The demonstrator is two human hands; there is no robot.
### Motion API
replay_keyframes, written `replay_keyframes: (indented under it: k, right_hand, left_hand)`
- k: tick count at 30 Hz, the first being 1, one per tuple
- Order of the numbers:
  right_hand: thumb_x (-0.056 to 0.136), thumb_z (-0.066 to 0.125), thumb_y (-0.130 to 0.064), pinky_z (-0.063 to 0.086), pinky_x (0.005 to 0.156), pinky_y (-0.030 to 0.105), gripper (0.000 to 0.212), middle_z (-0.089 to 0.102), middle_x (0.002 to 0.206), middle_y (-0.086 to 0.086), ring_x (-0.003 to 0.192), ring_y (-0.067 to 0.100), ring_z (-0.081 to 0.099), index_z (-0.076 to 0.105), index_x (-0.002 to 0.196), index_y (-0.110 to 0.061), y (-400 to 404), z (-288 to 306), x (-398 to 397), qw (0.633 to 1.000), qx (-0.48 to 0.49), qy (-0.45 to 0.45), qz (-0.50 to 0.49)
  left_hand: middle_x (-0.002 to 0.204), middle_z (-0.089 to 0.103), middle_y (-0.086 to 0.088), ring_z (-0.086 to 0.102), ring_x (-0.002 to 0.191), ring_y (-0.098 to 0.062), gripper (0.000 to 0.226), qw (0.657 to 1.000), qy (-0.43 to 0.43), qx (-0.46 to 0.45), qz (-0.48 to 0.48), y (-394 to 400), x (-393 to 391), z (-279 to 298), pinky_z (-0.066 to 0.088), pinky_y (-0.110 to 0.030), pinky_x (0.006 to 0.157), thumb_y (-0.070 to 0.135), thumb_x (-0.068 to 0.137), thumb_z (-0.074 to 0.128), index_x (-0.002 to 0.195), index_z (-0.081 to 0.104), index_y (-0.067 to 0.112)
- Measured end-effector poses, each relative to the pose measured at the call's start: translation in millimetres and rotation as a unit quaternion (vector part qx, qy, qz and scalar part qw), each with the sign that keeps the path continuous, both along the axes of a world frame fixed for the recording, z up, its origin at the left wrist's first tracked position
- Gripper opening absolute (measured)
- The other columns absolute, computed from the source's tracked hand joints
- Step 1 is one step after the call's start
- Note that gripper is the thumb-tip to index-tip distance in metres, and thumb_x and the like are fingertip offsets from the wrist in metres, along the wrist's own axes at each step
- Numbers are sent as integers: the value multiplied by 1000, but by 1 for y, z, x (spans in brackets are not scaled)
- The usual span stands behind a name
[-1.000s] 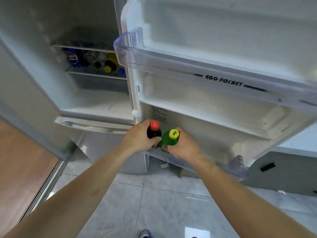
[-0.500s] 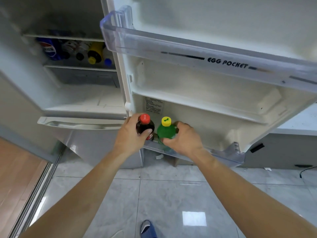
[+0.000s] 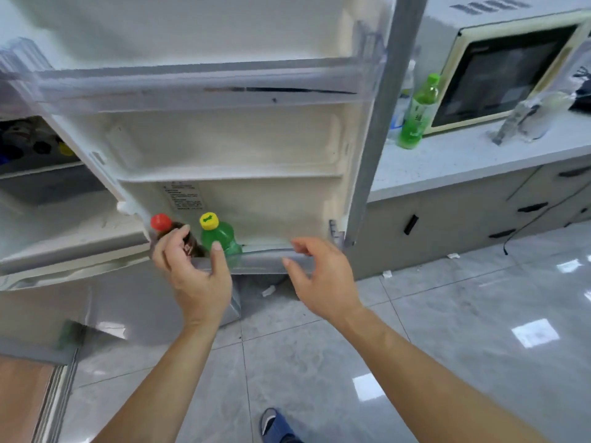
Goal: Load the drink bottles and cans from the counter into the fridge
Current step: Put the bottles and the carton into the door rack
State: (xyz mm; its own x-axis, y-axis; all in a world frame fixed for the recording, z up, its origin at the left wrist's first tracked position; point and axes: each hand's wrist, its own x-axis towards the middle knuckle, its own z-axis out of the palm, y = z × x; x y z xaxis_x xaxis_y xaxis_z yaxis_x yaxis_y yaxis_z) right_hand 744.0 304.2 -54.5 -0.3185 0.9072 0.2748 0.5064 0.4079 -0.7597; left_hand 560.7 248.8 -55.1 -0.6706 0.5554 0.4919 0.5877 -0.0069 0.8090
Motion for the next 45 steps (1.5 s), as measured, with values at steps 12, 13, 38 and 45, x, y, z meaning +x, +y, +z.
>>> replay_keyframes:
  k: [12, 13, 38, 45]
  right_hand:
    - [87, 71, -22, 51, 83, 24, 27, 67, 99, -12, 89, 7, 64, 68, 114, -22, -84, -86, 272, 933, -203, 66, -290]
    - [87, 71, -23, 51, 83, 25, 26, 67, 98, -12, 88, 6, 64, 68, 113, -22, -93, -92, 293, 921, -217, 70, -316]
    - [86, 73, -10, 41, 55, 28, 13, 60, 65, 14, 55, 23, 50, 66, 92, 0, -245, -214, 410, 578, -493, 221, -612]
    - [75, 80, 2, 40, 53, 28, 25, 60, 51, 14, 57, 17, 51, 62, 58, 6, -237, -226, 410, 553, -496, 197, -640]
  left_hand:
    - [123, 53, -1, 60, 95, -13, 48, 930, -159, -243, -226, -10, 226, -63, 47, -20, 76, 18, 90, 67, 133, 46, 23]
    - [122, 55, -2, 61, 92, -13, 47, 913, -188, -271, -241, -11, 240, -70, 49, -25, 78, 19, 90, 67, 132, 46, 25]
    - [64, 65, -24, 65, 62, -35, 20, 678, -177, -667, -253, 11, 201, -212, 47, -26, 59, 14, 86, 71, 73, 62, 1]
    - [89, 64, -14, 54, 66, -25, 18, 695, -198, -632, -279, 90, 243, -212, 41, -24, 55, 16, 90, 63, 108, 59, 15]
